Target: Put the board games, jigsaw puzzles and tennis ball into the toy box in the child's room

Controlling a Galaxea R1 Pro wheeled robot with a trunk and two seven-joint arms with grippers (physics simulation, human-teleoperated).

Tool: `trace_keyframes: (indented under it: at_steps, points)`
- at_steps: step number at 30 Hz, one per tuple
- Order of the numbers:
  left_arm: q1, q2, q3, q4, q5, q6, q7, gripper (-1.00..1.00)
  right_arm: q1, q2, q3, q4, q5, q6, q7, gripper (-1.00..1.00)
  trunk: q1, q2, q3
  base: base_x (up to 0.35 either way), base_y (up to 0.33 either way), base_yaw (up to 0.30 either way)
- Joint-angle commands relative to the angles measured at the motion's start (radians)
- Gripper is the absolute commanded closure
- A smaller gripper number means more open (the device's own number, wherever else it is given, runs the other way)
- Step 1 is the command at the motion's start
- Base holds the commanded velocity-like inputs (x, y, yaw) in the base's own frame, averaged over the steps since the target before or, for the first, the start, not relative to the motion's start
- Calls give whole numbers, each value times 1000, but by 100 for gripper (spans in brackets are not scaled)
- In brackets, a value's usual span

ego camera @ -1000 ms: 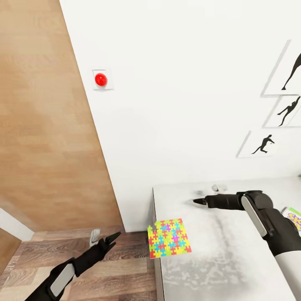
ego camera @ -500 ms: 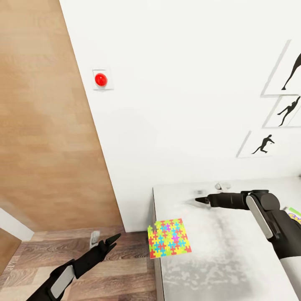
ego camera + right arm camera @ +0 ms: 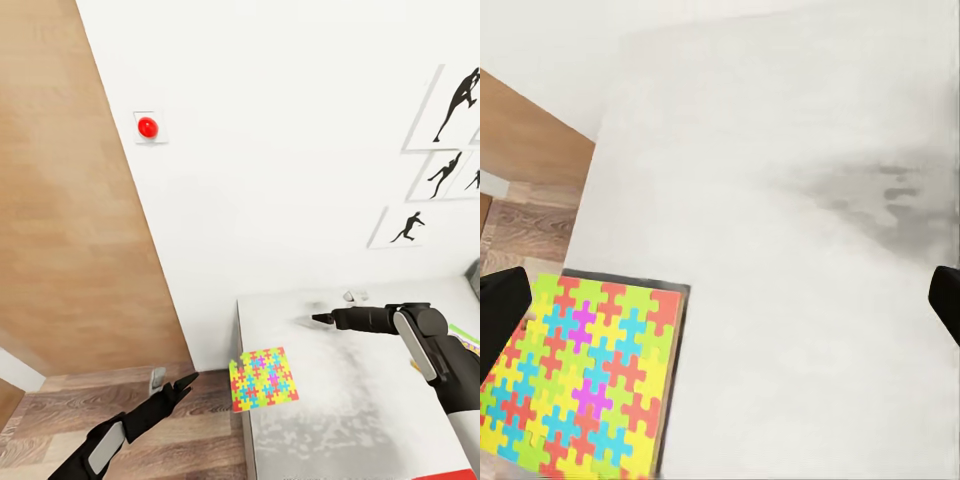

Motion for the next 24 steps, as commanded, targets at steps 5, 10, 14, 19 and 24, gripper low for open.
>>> trace_keyframes:
  at_steps: [5, 10, 14, 19, 24]
  points:
    - [-2, -3, -5, 0, 8, 7, 0, -100, 0, 0, 0, -1, 6, 3, 7, -100, 0, -1, -2, 0, 0, -215]
    - [-3, -5, -5, 0, 8, 7, 2, -100, 0, 1, 0, -2, 6, 3, 7, -100, 0, -1, -2, 0, 0, -210]
    - [-3, -7, -5, 0, 7, 7, 3, -100, 0, 1, 0, -2, 6, 3, 7, -100, 0, -1, -2, 0, 0, -136]
    - [-4, -10, -5, -1, 7, 7, 5, -100, 0, 2, 0, -2, 6, 3, 7, -100, 0, -1, -2, 0, 0, -77]
    - [-4, -15, -4, -1, 7, 7, 7, -100, 0, 3, 0, -2, 6, 3, 7, -100, 0, -1, -2, 0, 0, -39]
